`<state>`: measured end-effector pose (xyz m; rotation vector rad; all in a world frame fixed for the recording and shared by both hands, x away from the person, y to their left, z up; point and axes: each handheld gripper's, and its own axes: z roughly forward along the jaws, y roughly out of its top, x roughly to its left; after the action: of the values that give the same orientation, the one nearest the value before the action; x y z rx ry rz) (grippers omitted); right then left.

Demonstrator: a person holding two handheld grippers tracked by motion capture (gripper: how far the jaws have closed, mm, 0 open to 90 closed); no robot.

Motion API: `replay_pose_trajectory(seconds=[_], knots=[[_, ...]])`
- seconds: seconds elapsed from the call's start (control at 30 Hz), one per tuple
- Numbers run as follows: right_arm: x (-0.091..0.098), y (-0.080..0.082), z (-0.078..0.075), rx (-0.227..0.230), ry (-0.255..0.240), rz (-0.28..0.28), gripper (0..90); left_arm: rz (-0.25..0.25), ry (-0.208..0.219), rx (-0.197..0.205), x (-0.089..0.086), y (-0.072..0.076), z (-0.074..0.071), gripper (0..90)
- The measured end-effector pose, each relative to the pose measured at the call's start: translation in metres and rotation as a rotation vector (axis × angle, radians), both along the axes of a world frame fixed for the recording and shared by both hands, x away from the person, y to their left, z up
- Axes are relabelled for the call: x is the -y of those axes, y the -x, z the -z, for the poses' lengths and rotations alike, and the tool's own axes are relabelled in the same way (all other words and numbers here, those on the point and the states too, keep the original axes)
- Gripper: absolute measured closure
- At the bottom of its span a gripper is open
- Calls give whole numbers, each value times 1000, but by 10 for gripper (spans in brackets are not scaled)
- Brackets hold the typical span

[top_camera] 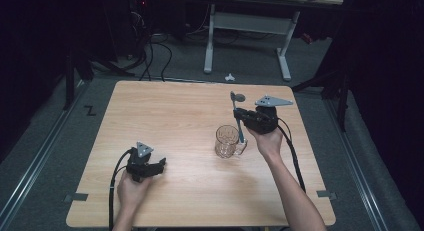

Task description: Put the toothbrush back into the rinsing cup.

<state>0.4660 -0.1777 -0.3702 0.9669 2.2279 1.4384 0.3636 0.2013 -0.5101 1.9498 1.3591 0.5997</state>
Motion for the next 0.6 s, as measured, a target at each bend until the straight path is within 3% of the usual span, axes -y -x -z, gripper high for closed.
replay_pose_trajectory(seconds=[0.6], knots=[[12,6,4,-12,10,11,799,1,0,0,0,0,0,277]])
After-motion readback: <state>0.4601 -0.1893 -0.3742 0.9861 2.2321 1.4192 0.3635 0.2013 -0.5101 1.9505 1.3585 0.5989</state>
